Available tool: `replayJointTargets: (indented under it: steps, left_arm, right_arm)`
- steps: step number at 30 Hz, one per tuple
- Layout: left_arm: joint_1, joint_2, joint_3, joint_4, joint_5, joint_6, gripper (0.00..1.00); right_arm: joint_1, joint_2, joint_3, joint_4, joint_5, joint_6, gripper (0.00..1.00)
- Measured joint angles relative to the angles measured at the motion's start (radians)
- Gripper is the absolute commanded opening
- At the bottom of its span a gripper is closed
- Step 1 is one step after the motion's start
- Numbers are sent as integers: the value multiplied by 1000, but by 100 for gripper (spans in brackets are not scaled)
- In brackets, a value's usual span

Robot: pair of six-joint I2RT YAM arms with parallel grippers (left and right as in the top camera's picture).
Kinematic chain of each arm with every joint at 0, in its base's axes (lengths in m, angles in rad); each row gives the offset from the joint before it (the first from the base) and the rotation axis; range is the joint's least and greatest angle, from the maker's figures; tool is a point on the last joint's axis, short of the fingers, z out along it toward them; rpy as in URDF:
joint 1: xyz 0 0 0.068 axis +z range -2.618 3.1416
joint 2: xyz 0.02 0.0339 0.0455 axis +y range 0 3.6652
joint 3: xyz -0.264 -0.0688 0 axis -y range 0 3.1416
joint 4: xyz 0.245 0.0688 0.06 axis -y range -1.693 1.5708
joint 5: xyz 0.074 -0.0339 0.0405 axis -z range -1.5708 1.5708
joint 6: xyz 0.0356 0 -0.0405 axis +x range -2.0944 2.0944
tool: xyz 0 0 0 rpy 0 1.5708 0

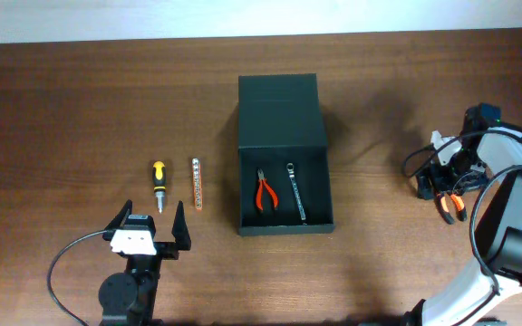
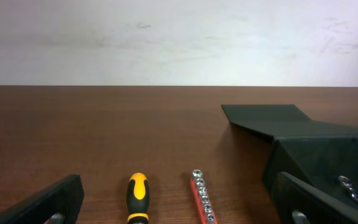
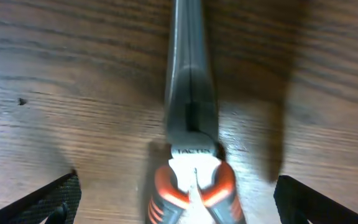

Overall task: Pack container
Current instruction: 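Lower the right gripper onto the long-nose pliers handle and close it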

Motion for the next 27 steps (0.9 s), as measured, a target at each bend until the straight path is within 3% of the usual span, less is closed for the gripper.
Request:
replayJointTargets:
  steps: [16, 21, 27]
  left_arm:
    - [0, 0, 0, 0, 0, 0, 99]
    - [0, 0, 0, 0, 0, 0, 99]
    - [0, 0, 0, 0, 0, 0, 99]
  right_arm:
    - [0, 0, 0, 0, 0, 0, 100]
    - [0, 0, 0, 1, -6, -4, 82]
    - [0, 0, 0, 3, -7, 0, 80]
